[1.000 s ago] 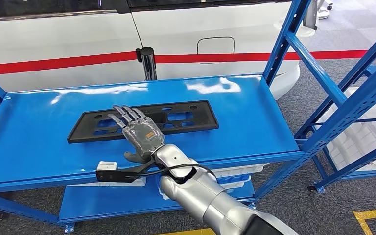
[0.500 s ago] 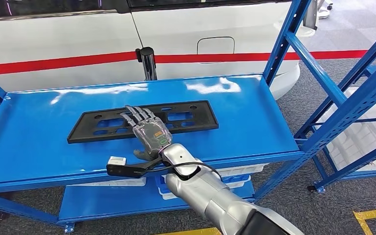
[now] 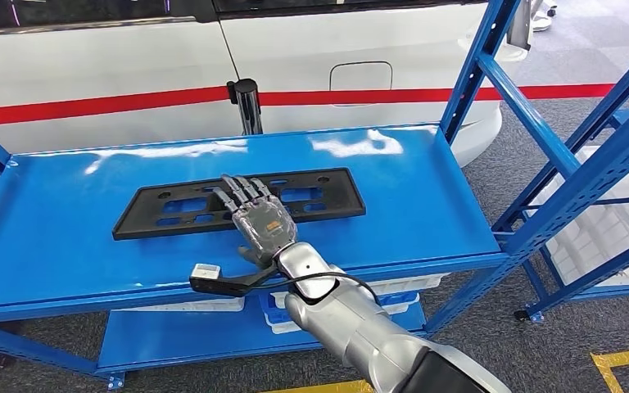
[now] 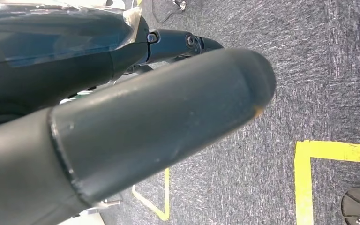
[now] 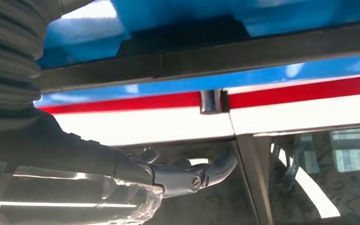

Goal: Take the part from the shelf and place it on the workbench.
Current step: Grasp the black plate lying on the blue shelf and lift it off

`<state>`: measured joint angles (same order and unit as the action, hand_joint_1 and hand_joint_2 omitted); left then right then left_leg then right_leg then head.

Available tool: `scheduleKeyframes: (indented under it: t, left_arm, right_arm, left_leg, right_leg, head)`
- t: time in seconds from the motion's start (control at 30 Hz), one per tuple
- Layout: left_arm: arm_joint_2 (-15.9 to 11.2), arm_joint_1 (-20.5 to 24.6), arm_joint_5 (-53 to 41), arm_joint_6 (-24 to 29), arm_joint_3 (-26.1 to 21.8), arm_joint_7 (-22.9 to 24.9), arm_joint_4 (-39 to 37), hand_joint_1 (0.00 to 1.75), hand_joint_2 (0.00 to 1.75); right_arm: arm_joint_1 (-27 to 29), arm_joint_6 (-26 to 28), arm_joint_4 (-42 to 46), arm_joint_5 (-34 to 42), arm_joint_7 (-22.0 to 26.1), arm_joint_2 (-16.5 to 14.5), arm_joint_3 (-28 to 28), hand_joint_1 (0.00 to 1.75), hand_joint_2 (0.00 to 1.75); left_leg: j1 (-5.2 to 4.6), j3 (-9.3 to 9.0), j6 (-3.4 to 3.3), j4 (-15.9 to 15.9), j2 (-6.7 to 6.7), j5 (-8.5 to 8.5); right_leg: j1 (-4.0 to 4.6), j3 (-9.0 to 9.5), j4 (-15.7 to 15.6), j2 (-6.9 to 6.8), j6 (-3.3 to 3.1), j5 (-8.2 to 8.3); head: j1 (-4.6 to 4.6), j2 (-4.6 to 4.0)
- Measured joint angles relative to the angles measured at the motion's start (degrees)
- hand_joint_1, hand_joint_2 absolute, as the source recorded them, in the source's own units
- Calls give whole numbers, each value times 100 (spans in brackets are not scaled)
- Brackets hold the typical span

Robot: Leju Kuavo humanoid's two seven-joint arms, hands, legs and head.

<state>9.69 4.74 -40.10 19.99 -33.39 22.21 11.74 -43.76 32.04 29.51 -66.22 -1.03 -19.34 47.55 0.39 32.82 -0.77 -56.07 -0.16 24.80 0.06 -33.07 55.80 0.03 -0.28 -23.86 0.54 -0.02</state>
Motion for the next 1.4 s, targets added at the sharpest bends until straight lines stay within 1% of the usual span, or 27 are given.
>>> scheduleKeyframes:
  t: [0.17, 0.2, 0.23, 0.27, 0.33, 0.37, 0.4, 0.53, 0.73, 1.13, 1.23, 1.33, 1.4]
  left_arm:
    - [-1, 0, -84, -23, -4, -9, 0, 0, 0]
    - [-1, 0, -90, -23, -6, -9, 0, 0, 0]
    - [-2, 0, -96, -23, -9, -9, 0, 0, 0]
    - [-2, 0, -106, -24, -12, -9, 0, 0, 0]
    - [-3, 0, -128, -26, -25, -11, 0, 0, 0]
    - [-3, 0, -138, -26, -33, -14, 0, 0, 0]
    - [-3, 0, -146, -26, -43, -20, 0, 0, 0]
    - [-3, 0, -199, -25, -100, -45, 0, 0, 0]
    - [-3, 0, -219, -25, -140, -48, 0, 0, 0]
    - [-3, 1, -255, -14, -166, -84, 0, 0, 0]
    - [-3, 0, -250, 9, -185, -156, 0, 0, 0]
    - [-2, -4, -217, 53, -239, -241, 0, 0, 0]
    - [1, -17, -192, 80, -273, -284, -1, 0, 0]
  right_arm:
    - [-19, 64, -76, -531, -278, 0, -66, 0, 175]
    - [-22, 69, -84, -630, -333, 0, -72, 2, 175]
    - [-24, 70, -90, -704, -375, 0, -81, 14, 175]
    - [-24, 70, -94, -749, -403, 0, -92, 38, 175]
    - [-24, 70, -101, -828, -459, 0, -118, 102, 175]
    - [-25, 70, -104, -874, -492, 0, -131, 124, 175]
    - [-28, 69, -110, -931, -526, 0, -145, 133, 175]
    - [-61, 68, -155, -1183, -626, 0, -250, 133, 175]
    - [-85, 68, -220, -1251, -642, 0, -341, 133, 175]
    - [-133, 68, -309, -1402, -649, 2, -418, 149, 175]
    - [-134, 75, -351, -1447, -559, 2, -446, 155, 175]
    - [-136, 88, -399, -1423, -361, 2, -455, 158, 175]
    - [-140, 98, -426, -1375, -245, 2, -455, 164, 175]
  left_leg:
    - [0, 0, 0, 0, 0, 0]
    - [0, 0, 0, 0, 0, 0]
    - [0, 0, 0, 0, 0, 0]
    - [0, 0, 0, 0, 0, 0]
    - [0, 0, 0, 0, 0, 0]
    - [0, 0, 0, 0, 0, 0]
    - [0, 0, 0, 0, 0, 0]
    - [0, 0, 0, 0, 0, 0]
    - [0, 0, 0, 0, 0, 0]
    - [0, 0, 0, 0, 0, 0]
    - [0, 0, 0, 0, 0, 0]
    - [0, 1, 0, 0, 0, 0]
    - [0, 1, 0, 0, 0, 0]
  right_leg:
    - [0, 0, 0, 0, 0, 0]
    - [0, 0, 0, 0, 0, 0]
    - [0, 0, 0, 0, 0, 0]
    - [0, 0, 0, 0, 0, 0]
    - [0, 0, 0, 0, 0, 0]
    - [0, 0, 0, 0, 0, 0]
    - [0, 0, 0, 0, 0, 0]
    - [0, 0, 0, 0, 0, 0]
    - [0, 0, 0, 0, 0, 0]
    - [0, 0, 0, 0, 0, 0]
    - [0, 0, 0, 0, 0, 0]
    - [0, 0, 0, 0, 0, 0]
    - [0, 0, 0, 0, 0, 0]
  head:
    - [0, 0]
    - [-1, 0]
    - [0, 0]
    - [-1, 0]
    - [1, 0]
    - [0, 0]
    - [0, 0]
    - [0, 0]
    - [-1, 1]
    - [-1, 0]
    - [-1, 0]
    - [1, 0]
    - [1, 0]
